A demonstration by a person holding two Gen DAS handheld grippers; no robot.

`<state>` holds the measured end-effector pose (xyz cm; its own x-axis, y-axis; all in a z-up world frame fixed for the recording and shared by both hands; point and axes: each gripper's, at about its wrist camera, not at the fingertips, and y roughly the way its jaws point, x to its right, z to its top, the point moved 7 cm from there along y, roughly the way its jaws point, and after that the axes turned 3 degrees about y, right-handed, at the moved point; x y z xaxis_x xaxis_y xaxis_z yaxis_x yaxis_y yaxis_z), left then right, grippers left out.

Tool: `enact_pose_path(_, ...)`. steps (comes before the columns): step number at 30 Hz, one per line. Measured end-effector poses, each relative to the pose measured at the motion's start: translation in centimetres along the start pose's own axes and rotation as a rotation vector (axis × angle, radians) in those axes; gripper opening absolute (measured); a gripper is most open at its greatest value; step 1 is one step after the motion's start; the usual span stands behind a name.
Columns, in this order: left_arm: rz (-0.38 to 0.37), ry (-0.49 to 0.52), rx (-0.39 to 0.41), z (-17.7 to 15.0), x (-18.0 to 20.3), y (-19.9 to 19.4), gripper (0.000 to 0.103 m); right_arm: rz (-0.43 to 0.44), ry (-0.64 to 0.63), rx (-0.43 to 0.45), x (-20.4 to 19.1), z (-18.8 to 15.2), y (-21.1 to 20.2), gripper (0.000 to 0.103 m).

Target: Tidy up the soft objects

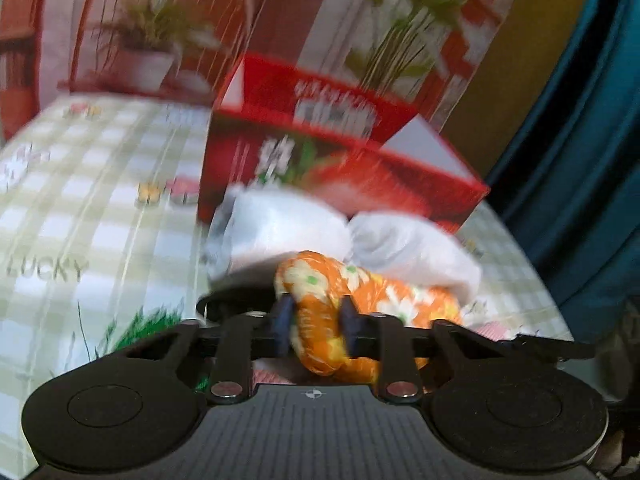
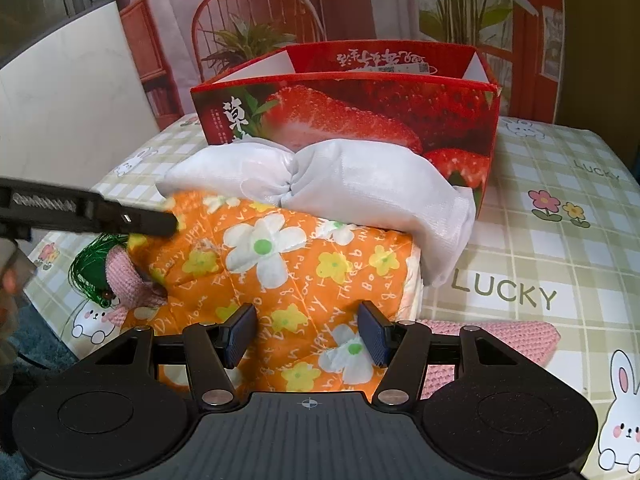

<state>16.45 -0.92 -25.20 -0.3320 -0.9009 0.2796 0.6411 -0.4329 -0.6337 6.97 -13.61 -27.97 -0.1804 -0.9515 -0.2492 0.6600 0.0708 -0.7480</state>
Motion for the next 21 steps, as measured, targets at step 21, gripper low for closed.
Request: enact_pose_path(21, 0.009, -0.022, -0.023, -1.7, -0.7, -0.3, 0.018, -0.071, 0.146, 0.053, 3.1, 0.0, -0.4, 0.059)
